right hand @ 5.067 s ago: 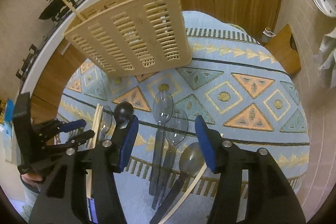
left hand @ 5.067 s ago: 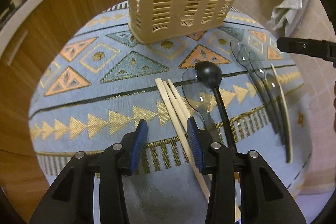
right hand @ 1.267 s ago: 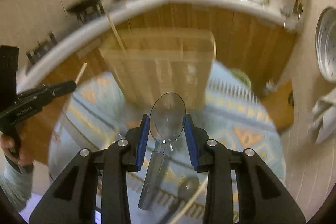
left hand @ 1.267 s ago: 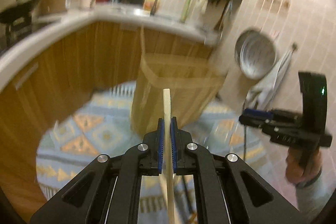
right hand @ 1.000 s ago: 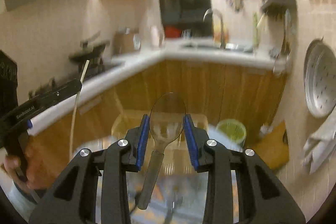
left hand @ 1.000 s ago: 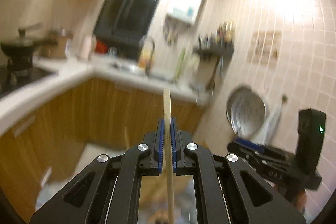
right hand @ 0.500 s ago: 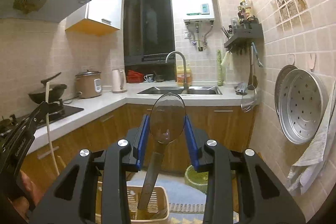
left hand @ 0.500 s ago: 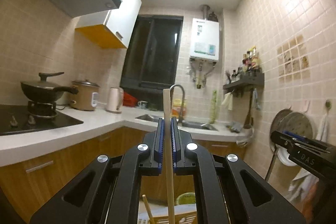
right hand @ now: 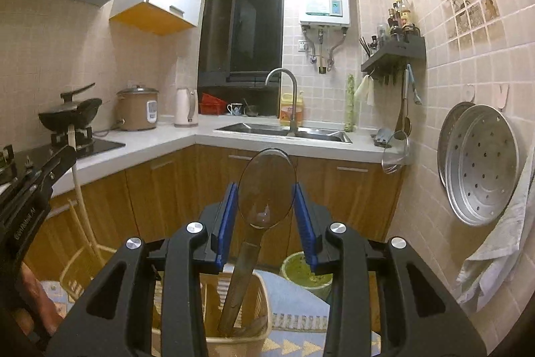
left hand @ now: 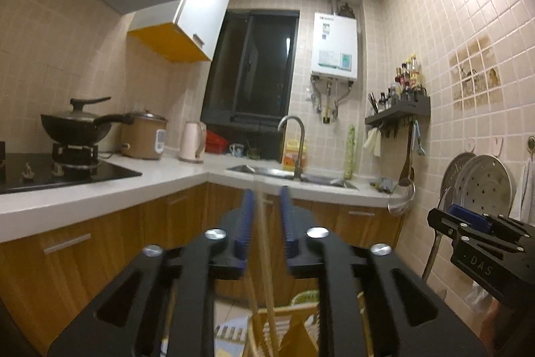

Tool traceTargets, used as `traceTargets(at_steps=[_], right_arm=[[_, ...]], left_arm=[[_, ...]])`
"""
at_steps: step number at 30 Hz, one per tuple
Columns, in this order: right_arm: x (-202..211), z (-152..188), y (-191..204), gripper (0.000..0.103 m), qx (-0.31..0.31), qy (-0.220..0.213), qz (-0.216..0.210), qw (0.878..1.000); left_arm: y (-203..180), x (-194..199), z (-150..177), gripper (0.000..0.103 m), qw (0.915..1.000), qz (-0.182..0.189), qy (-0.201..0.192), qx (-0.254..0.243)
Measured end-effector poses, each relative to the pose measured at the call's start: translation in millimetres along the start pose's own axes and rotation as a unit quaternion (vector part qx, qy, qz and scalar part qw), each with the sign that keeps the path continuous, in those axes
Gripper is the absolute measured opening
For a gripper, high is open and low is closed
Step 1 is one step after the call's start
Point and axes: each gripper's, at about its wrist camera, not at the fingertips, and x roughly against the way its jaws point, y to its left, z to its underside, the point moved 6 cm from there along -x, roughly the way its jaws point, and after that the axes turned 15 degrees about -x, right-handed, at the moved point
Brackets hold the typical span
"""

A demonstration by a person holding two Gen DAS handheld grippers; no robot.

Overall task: Organize utensils
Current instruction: 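Lift chopstick and spoon over the beige basket and open both tools to drop them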

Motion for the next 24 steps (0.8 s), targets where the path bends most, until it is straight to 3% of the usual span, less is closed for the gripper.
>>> traceTargets(at_steps=[2, 4, 5, 9, 12, 15, 17, 21, 24], right_arm=[[4, 1, -1, 0.032, -0.007, 0.015, -0.01, 1.0], [14, 1, -5, 0.043, -0.017, 0.035, -0.023, 0.999], [20, -1, -6, 0.051, -0.022, 0.04, -0.033, 0.998], [47, -5, -11, 0.051, -0.04, 0.068, -0.055, 0.995], [69, -10, -20, 0.051, -0.059, 0.101, -0.049, 0.992], [85, -10, -24, 0.051, -0.07, 0.138, -0.047, 0.987], [93, -7, -25, 0.051, -0.076, 0.163, -0.05, 0.982], [99, 18, -24, 0.051, -0.072, 0.24, -0.048, 0.967], [94, 48, -24, 0.051, -0.076, 0.307, -0.049, 0.947]], left_arm=[[5, 7, 1, 0.038, 0.9999, 0.015, 0.009, 0.003], [11, 20, -4, 0.058, 0.9997, 0.024, 0.009, 0.003], [14, 28, -7, 0.06, 0.9995, 0.029, 0.011, 0.001], [22, 57, -18, 0.069, 0.9971, 0.064, 0.042, -0.004], [27, 76, -25, 0.076, 0.9912, 0.099, 0.088, -0.006], [25, 85, -21, 0.076, 0.9768, 0.143, 0.159, -0.007], [18, 87, -7, 0.076, 0.961, 0.174, 0.215, -0.013], [1, 87, 37, 0.074, 0.9257, 0.221, 0.304, -0.043], [-12, 88, 83, 0.061, 0.894, 0.248, 0.366, -0.072]])
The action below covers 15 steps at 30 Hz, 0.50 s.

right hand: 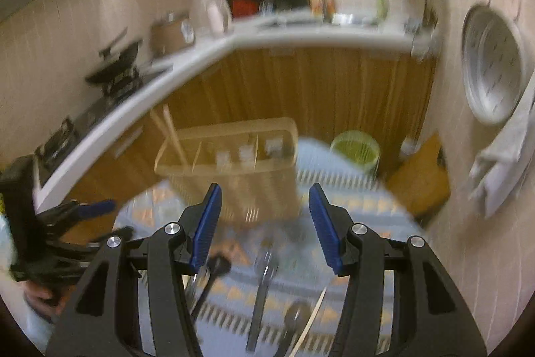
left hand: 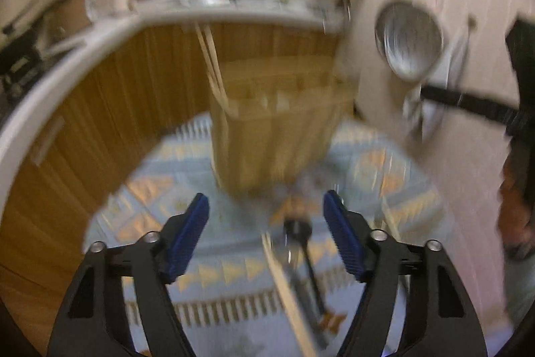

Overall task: Organize utensils
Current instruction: 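Lift chopstick and spoon over the beige basket and open both tools to drop them, then grasp a wooden chopstick with the left tool while the right tool grasps a clear spoon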

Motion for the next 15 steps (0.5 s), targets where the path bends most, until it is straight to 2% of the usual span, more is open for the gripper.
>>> traceTargets(at_steps=[1, 2, 6, 10, 15], right_arm=[[-9, 7, -2, 0.051, -0.001, 0.02, 0.004, 1.0], [-20, 15, -4, 0.051, -0.001, 0.043, 0.01, 0.999], [-53, 42, -14, 0.051, -0.012, 0.109, 0.019, 0.994], [-83, 64, -25, 0.051, -0.039, 0.171, 0.014, 0.984], [-98, 80, -32, 0.051, -0.035, 0.194, 0.024, 0.98]], left_arm=[[-2, -14, 13, 0.053, 0.9995, 0.016, 0.026, -0.001], [-2, -25, 24, 0.05, 0.9984, 0.028, 0.049, 0.003], [-3, -51, 60, 0.05, 0.9914, 0.064, 0.113, 0.019], [-6, -64, 80, 0.05, 0.988, 0.058, 0.143, 0.01], [-13, -74, 83, 0.044, 0.9869, 0.031, 0.157, -0.017]])
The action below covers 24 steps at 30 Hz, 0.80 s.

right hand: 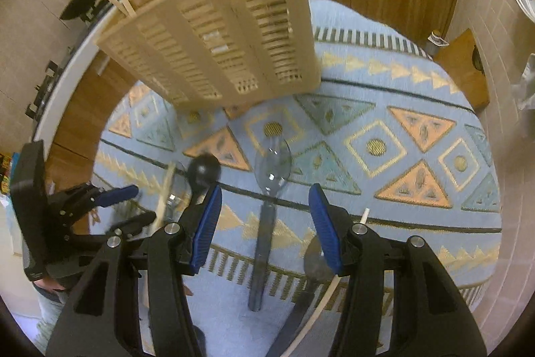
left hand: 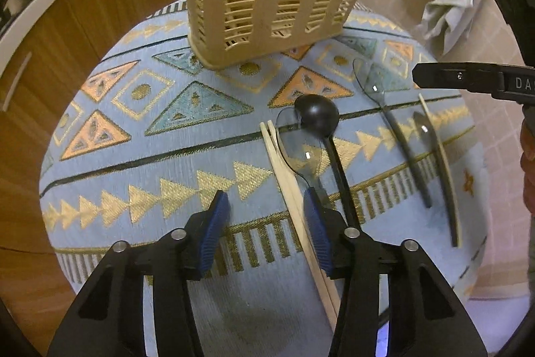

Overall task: Organize utensils
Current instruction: 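Grasp a wooden chopstick with the left tool while the right tool grasps a clear spoon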

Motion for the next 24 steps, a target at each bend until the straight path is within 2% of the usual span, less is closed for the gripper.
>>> traceTargets(at_steps=[3, 8, 11, 12, 13, 14, 15, 18, 24], right_arm=[[-2, -1, -4, 0.051, 0.0, 0.0, 0.003, 1.0], [-4, -5, -8, 0.051, 0.0, -0.011, 0.02, 1.0], [-5, -4, -8, 0.051, 0.004, -0.01, 0.018, 1.0], [-6, -4, -8, 0.051, 0.003, -0.007, 0.015, 1.0], [-5, -5, -8, 0.051, 0.002, -0.007, 0.016, 1.0], [-5, -6, -9, 0.051, 0.002, -0.007, 0.018, 1.0], [-5, -7, -10, 0.051, 0.003, -0.008, 0.023, 1.0], [-7, -11, -13, 0.051, 0.005, -0.004, 0.033, 0.999], [-28, -16, -11, 0.051, 0.009, 0.021, 0.041, 0.999]], left_arm=[[-4, -5, 0, 0.045, 0.9999, -0.003, 0.005, -0.011], [-14, -8, -4, 0.048, 0.9957, -0.065, 0.026, -0.06], [-13, -10, -8, 0.046, 0.9963, -0.054, 0.04, -0.053], [-11, -10, -9, 0.041, 0.9967, -0.051, 0.041, -0.048], [-7, -9, -9, 0.029, 0.9965, -0.057, 0.042, -0.045], [-4, -8, -10, 0.025, 0.9964, -0.06, 0.043, -0.043], [0, -7, -10, 0.017, 0.9965, -0.06, 0.043, -0.039], [9, -5, -6, 0.015, 0.9984, -0.04, 0.034, -0.021], [24, 3, 0, 0.012, 0.9993, -0.03, 0.019, 0.009]])
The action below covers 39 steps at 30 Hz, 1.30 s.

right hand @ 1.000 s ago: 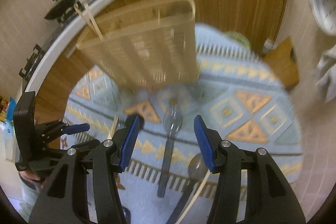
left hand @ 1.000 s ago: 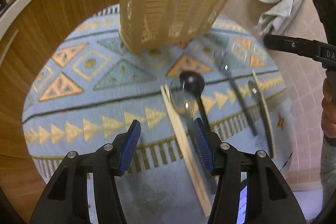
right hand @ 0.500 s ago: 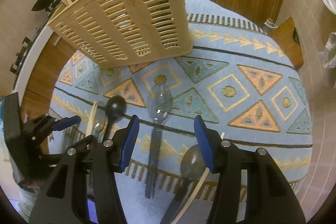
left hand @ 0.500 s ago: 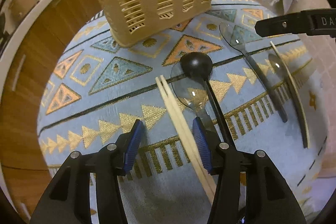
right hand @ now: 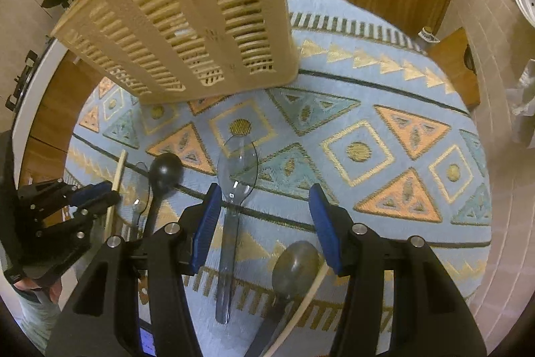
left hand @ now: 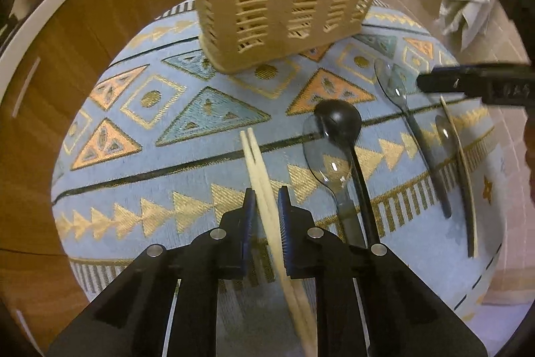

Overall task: Organize utensils
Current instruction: 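Grasp a wooden chopstick with the left tool while the right tool grasps a clear spoon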

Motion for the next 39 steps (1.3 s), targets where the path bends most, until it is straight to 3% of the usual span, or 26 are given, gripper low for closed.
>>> traceTargets(at_steps=[6, 9, 12, 16, 20, 22, 25, 30, 34, 39], right_arm=[[-20, 2, 17, 0.051, 0.014, 0.036, 0.001, 0.999], [-27, 1, 23, 0.051, 0.025, 0.04, 0.022, 0.999], [-32, 2, 33, 0.051, 0.036, 0.04, 0.032, 0.998], [-36, 0, 44, 0.051, 0.051, 0.036, 0.054, 0.997], [-37, 4, 53, 0.036, 0.075, 0.023, 0.087, 0.993], [-37, 6, 56, 0.033, 0.076, 0.021, 0.09, 0.993], [-37, 10, 60, 0.03, 0.073, 0.023, 0.084, 0.993], [-26, 6, 42, 0.03, 0.064, 0.03, 0.048, 0.996], [-12, 7, 35, 0.029, 0.073, 0.002, 0.039, 0.997], [31, 17, 39, 0.029, 0.105, -0.065, 0.008, 0.992]], left_arm=[[26, 5, 3, 0.011, 0.9994, -0.021, -0.007, 0.026], [33, 5, 4, 0.014, 0.9996, -0.004, -0.001, 0.029], [32, 5, 2, 0.014, 0.9998, -0.002, 0.011, 0.016], [28, -4, -19, 0.026, 0.9983, -0.007, 0.048, -0.032], [30, -8, -29, 0.023, 0.996, 0.002, 0.077, -0.046], [32, -9, -30, 0.014, 0.9948, -0.007, 0.085, -0.056], [34, -8, -30, 0.012, 0.9951, -0.021, 0.084, -0.047], [33, 4, -26, 0.01, 0.9985, -0.039, 0.037, -0.014], [32, 34, -23, 0.01, 0.9984, -0.044, -0.035, 0.005], [32, 87, -21, 0.009, 0.9903, -0.058, -0.125, 0.017]])
